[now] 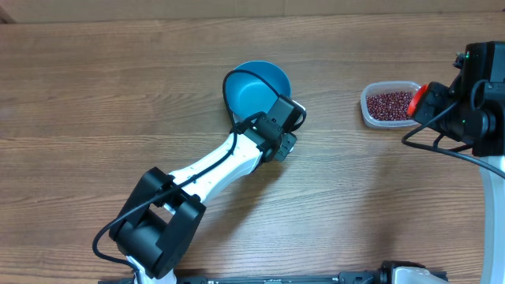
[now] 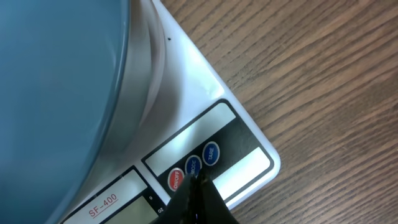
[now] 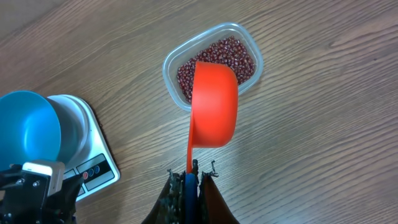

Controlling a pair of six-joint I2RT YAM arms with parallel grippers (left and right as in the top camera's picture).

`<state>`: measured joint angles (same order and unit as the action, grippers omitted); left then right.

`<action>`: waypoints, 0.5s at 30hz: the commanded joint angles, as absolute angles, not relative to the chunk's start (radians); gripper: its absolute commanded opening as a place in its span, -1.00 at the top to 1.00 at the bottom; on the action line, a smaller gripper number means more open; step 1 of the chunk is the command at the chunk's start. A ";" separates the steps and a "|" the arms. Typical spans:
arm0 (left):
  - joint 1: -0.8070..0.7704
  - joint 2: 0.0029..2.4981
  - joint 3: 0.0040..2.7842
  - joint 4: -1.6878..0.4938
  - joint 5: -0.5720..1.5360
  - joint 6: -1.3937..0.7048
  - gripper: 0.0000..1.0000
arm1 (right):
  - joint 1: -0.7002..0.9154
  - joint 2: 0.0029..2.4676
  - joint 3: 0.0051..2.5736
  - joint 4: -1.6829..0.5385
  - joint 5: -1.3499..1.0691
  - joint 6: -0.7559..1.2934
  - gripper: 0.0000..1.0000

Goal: Scoop item into bowl and weigh 150g on scale

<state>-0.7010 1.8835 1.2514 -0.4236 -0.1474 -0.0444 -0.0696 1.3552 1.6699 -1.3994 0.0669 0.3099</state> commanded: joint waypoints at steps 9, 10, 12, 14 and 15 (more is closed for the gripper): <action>-0.706 1.908 1.251 -0.421 -0.194 -0.049 0.91 | -0.067 1.349 1.694 -1.377 0.073 0.313 0.93; -0.706 1.915 1.251 -0.421 -0.194 -0.049 0.91 | -0.067 1.349 1.694 -1.377 0.073 0.313 0.92; -0.706 1.930 1.251 -0.421 -0.194 -0.049 0.92 | -0.067 1.349 1.694 -1.378 0.073 0.313 0.93; -0.706 1.945 1.251 -0.418 -0.194 -0.049 0.91 | -0.067 1.349 1.694 -1.377 0.073 0.313 0.93; -0.706 1.952 1.251 -0.418 -0.194 -0.052 0.91 | -0.067 1.349 1.694 -1.378 0.073 0.313 0.92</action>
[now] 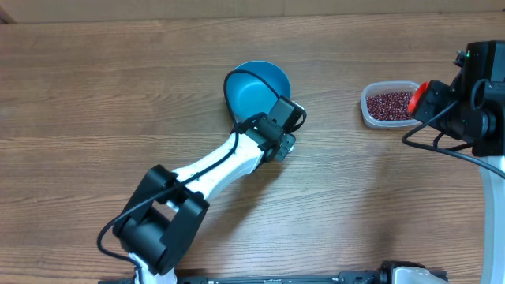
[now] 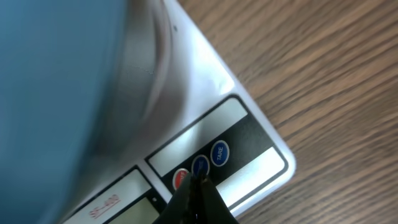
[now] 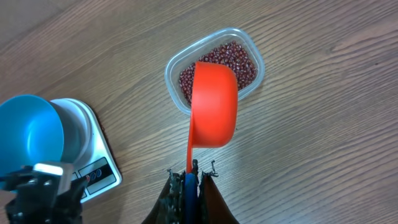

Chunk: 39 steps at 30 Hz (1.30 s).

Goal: Scoop item into bowl and weigh 150g on scale

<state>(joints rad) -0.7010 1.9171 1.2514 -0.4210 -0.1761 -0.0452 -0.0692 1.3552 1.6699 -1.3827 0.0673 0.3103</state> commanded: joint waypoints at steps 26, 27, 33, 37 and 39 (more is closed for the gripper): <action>-0.706 1.963 1.251 -0.412 -0.283 -0.108 0.92 | -0.067 1.350 1.689 -1.378 0.073 0.313 0.93; -0.706 1.963 1.251 -0.416 -0.274 -0.108 0.91 | -0.067 1.349 1.689 -1.378 0.073 0.313 0.93; -0.706 1.963 1.250 -0.425 -0.250 -0.108 0.91 | -0.067 1.349 1.689 -1.378 0.073 0.313 0.93; -0.706 1.963 1.250 -0.422 -0.250 -0.108 0.92 | -0.067 1.349 1.689 -1.378 0.073 0.313 0.92; -0.706 1.963 1.250 -0.422 -0.249 -0.108 0.91 | -0.067 1.349 1.689 -1.378 0.073 0.313 0.92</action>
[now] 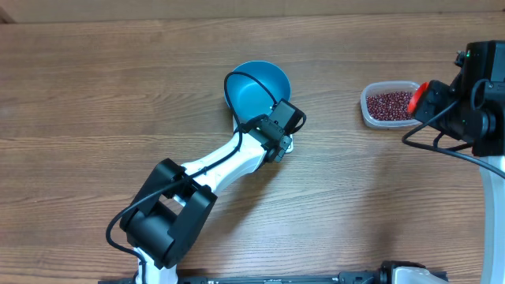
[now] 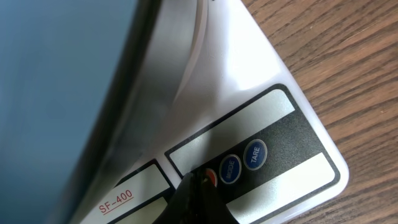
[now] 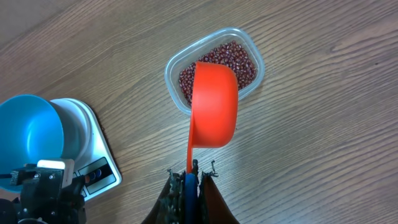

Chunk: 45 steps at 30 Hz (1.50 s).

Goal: Scoop item into bowl and weigh 150g on scale

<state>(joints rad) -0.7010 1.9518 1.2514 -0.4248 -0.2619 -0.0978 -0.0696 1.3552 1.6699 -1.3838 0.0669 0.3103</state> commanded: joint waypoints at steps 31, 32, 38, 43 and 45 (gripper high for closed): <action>-0.706 1.970 1.218 -0.407 -0.242 -0.105 0.91 | -0.067 1.349 1.689 -1.375 0.073 0.313 0.93; -0.706 1.971 1.218 -0.406 -0.242 -0.105 0.91 | -0.067 1.349 1.689 -1.375 0.073 0.313 0.93; -0.706 1.987 1.218 -0.379 -0.242 -0.105 0.92 | -0.067 1.349 1.689 -1.374 0.073 0.313 0.93; -0.706 2.011 1.218 -0.376 -0.242 -0.105 0.91 | -0.067 1.349 1.689 -1.375 0.073 0.313 0.92; -0.706 2.023 1.218 -0.376 -0.242 -0.105 0.91 | -0.067 1.349 1.689 -1.374 0.073 0.313 0.93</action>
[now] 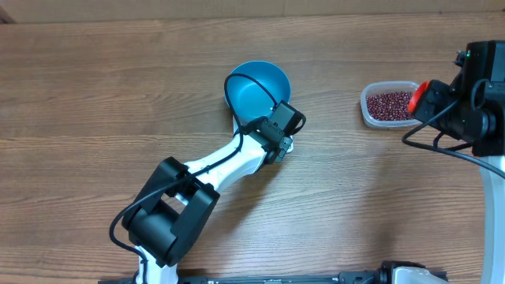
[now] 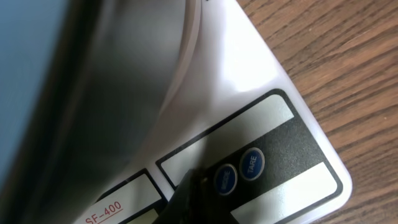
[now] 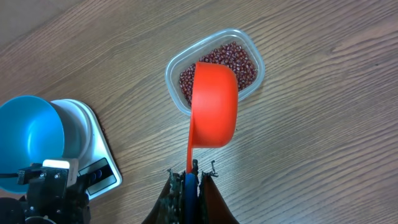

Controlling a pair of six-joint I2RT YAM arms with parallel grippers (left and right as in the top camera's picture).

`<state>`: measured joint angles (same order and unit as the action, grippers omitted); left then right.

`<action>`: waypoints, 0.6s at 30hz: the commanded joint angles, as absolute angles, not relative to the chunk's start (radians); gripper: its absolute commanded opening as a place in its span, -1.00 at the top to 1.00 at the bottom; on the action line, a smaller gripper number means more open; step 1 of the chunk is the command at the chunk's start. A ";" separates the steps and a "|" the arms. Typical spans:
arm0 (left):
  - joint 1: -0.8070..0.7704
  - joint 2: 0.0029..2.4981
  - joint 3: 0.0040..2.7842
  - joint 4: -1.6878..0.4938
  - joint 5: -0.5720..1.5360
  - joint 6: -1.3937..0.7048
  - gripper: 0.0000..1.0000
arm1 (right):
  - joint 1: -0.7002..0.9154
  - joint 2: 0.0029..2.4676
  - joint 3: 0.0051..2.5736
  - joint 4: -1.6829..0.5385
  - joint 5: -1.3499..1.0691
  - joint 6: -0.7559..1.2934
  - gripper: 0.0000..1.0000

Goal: Scoop item into bowl and weigh 150g on scale

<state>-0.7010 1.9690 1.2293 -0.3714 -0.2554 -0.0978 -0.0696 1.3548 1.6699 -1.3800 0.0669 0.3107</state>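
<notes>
A blue bowl [image 1: 258, 87] stands on the white scale [image 2: 249, 81], empty as far as it shows. My left gripper [image 2: 198, 182] is shut, its dark tip down on the scale's button panel just left of the blue MODE button [image 2: 224, 179] and the TARE button [image 2: 252, 163]. The red button is hidden under the tip. My right gripper [image 3: 189, 169] is shut on the handle of an orange scoop [image 3: 214, 112]. It holds the scoop's cup over a clear container of red beans [image 3: 233, 56].
The wooden table [image 1: 95, 118] spreads bare to the left and front. The bean container [image 1: 388, 104] sits at the right, with the right arm [image 1: 473, 87] beside it. The left arm [image 1: 205, 173] reaches diagonally from the front edge to the scale.
The left gripper's tip has come down a little further onto the panel. The red button peeked out beside it before and is now covered. The right gripper and scoop have not moved.
The shut left tip first hovered at the red and MODE buttons. It then stayed over them as the view shifted, stood at the red button's edge, and now covers it. The right gripper held the scoop over the bean container throughout.
</notes>
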 commanded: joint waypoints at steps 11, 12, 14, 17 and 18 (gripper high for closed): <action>-0.706 2.037 1.218 -0.402 -0.242 -0.105 0.92 | -0.067 1.349 1.689 -1.375 0.073 0.313 0.93; -0.706 2.037 1.218 -0.410 -0.242 -0.105 0.92 | -0.067 1.349 1.689 -1.375 0.073 0.313 0.92; -0.706 2.037 1.218 -0.420 -0.242 -0.105 0.92 | -0.067 1.349 1.689 -1.374 0.073 0.313 0.92; -0.706 2.037 1.218 -0.421 -0.242 -0.105 0.92 | -0.067 1.350 1.689 -1.374 0.073 0.313 0.93; -0.706 2.036 1.220 -0.421 -0.242 -0.105 0.91 | -0.067 1.349 1.689 -1.375 0.073 0.313 0.93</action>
<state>-0.7010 1.9751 1.2404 -0.3969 -0.2592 -0.0978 -0.0696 1.3548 1.6699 -1.3804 0.0673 0.3103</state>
